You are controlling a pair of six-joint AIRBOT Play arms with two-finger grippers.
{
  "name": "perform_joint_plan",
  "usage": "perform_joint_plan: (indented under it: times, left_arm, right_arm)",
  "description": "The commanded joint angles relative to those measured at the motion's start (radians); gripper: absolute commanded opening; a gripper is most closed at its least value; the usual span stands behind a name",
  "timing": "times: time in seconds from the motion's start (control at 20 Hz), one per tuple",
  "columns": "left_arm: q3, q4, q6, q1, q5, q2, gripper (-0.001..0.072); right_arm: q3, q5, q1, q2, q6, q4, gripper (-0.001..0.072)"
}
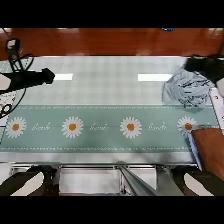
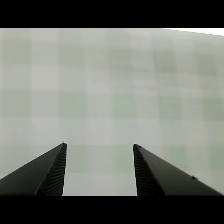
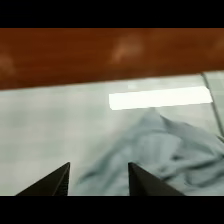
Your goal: Fold the shirts.
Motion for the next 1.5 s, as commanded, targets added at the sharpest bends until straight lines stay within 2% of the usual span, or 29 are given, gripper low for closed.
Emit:
perform_joint_plan:
  times: [0.0,0.15,0.35,0.5,0.55,0.65,0.7,0.75,0.95,1.25,1.45]
  left_arm:
    - [-0.006,0.005,-0.039,0.063,-0.027,0.0,0.0508]
    - [-0.04,0.005,-0.032,0.049,-0.029,-0.006,0.0508]
    - [-0.047,0.005,-0.032,0.031,-0.032,-0.047,0.0508]
    - [-0.047,0.005,-0.032,0.024,-0.032,-0.082,0.0508]
    - [-0.047,0.004,-0.032,0.02,-0.032,-0.097,0.0508]
    - [-0.047,0.005,-0.024,0.011,-0.027,-0.129,0.0508]
    - [-0.047,0.006,0.021,0.013,-0.016,-0.137,0.0508]
    - [-0.045,0.005,0.039,0.026,-0.003,-0.136,0.0508]
    - [0.06,0.005,0.006,0.11,-0.14,-0.09,0.0508]
    - [0.074,0.005,0.005,0.149,-0.205,0.159,0.0506]
    - [-0.008,-0.014,-0.028,0.149,-0.254,0.282,0.0506]
  right_arm:
    - [0.014,0.248,-0.245,-0.089,-0.018,0.041,0.0416]
    - [0.035,0.234,-0.33,-0.252,-0.135,0.209,0.0398]
    - [0.185,0.296,-0.329,-0.497,-0.163,0.298,0.0398]
    - [0.254,0.32,-0.329,-0.602,-0.18,0.33,0.0397]
    - [0.264,0.33,-0.329,-0.623,-0.186,0.338,0.0367]
    - [0.266,0.333,-0.329,-0.645,-0.241,0.401,0.0165]
    - [0.266,0.332,-0.329,-0.645,-0.287,0.453,0.012]
    - [0.281,0.356,-0.329,-0.645,-0.343,0.501,0.0019]
    - [0.435,0.556,-0.322,-0.579,-0.413,0.513,0.0019]
    - [0.669,0.529,-0.263,-0.274,-0.423,0.516,0.0018]
    - [0.9,0.539,-0.137,-0.179,-0.426,0.514,0.0018]
